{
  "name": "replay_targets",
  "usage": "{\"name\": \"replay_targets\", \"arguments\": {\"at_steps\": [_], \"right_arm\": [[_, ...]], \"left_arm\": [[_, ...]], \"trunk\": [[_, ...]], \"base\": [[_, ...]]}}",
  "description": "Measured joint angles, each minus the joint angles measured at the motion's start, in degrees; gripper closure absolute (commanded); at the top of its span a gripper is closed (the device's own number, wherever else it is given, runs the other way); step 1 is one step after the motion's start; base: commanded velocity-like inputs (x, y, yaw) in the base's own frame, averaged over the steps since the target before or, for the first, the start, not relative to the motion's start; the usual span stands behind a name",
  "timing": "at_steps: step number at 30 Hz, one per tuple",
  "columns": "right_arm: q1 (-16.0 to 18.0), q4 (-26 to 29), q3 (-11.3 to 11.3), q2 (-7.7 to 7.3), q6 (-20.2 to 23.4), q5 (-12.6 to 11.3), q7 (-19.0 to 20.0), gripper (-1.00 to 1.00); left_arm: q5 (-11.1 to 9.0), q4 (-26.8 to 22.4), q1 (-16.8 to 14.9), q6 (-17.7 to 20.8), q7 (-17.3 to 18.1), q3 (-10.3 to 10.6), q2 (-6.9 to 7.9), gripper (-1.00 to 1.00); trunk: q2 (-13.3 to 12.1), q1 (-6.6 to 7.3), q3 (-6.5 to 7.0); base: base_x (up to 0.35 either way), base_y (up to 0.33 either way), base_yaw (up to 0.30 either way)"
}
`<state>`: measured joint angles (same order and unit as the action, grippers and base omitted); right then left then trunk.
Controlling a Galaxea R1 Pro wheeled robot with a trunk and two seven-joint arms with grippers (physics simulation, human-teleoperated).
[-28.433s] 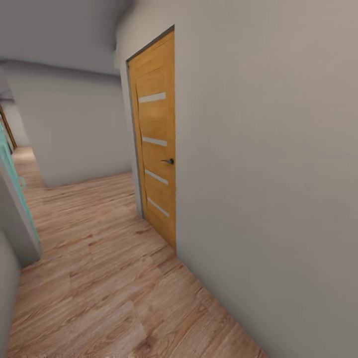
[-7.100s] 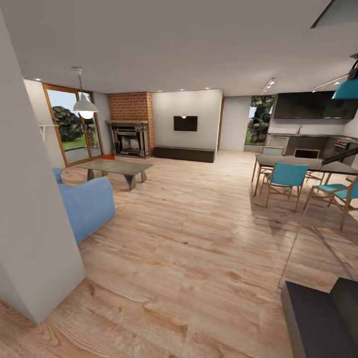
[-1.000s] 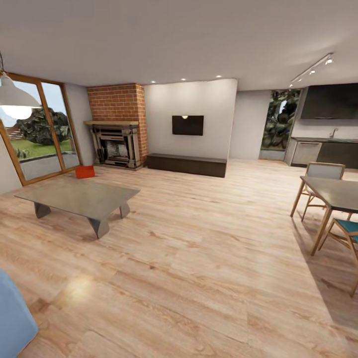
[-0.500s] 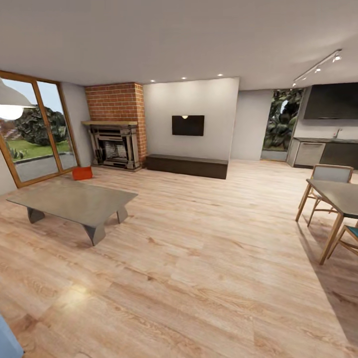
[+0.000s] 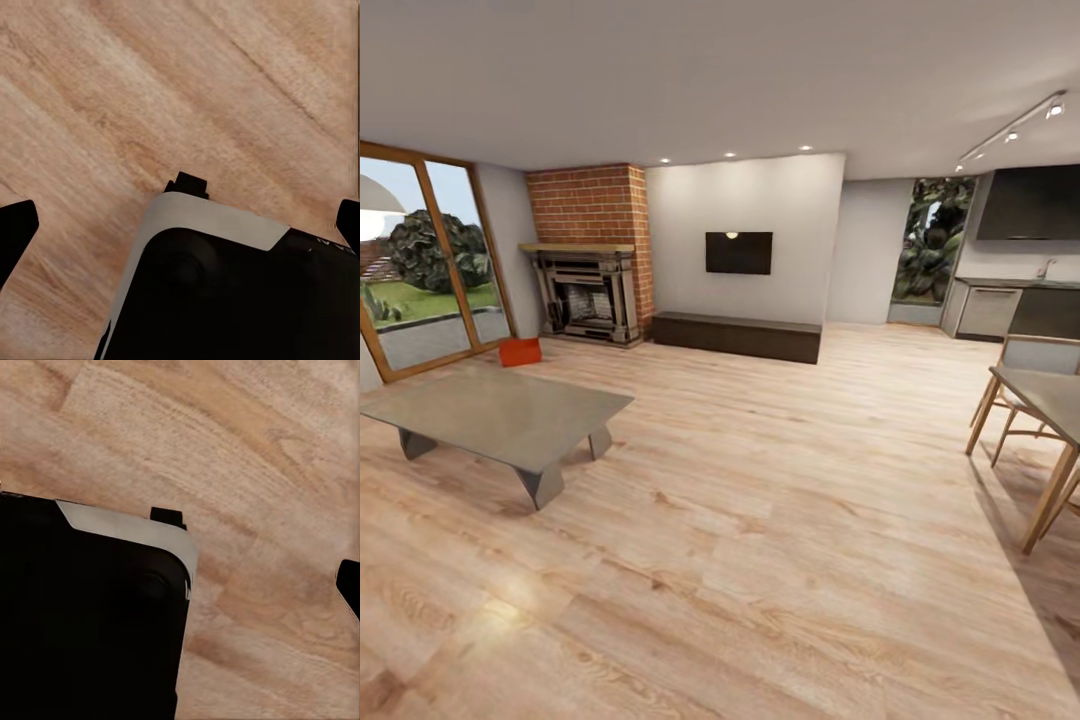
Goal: Move the two storage containers from the living room to the garage. In the garage, place one container on the floor and stack the other container on top of it (either order is fine).
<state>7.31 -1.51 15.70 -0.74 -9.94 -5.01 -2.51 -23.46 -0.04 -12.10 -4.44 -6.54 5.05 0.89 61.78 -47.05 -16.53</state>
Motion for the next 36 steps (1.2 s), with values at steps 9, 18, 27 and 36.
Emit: {"name": "replay_targets", "arguments": {"at_steps": [9,18,27,36], "right_arm": [[-0.01,0.00,-0.01,0.25,0.03,0.00,0.34,-1.00],[0.00,0.00,-0.01,0.28,-0.01,0.00,0.28,-1.00],[0.00,0.00,-0.01,0.28,-0.02,0.00,0.12,-1.00],[-0.01,0.00,-0.01,0.35,-0.09,0.00,-0.21,-1.00]], "left_arm": [[0.01,0.00,-0.01,0.00,0.00,0.00,-0.01,-1.00],[-0.01,0.01,-0.01,0.00,0.00,0.00,0.00,-1.00],[0.00,-0.03,0.00,0.00,0.00,0.00,0.00,-1.00],[0.00,-0.01,-0.01,0.00,0.00,0.00,0.00,-1.00]], "trunk": [[0.00,0.00,0.00],[0.00,0.00,0.00],[0.00,0.00,0.00],[0.00,0.00,0.00]], "base": [[0.322,0.000,-0.188],[0.322,0.000,-0.221],[0.322,0.000,-0.018],[0.322,0.000,-0.140]]}}
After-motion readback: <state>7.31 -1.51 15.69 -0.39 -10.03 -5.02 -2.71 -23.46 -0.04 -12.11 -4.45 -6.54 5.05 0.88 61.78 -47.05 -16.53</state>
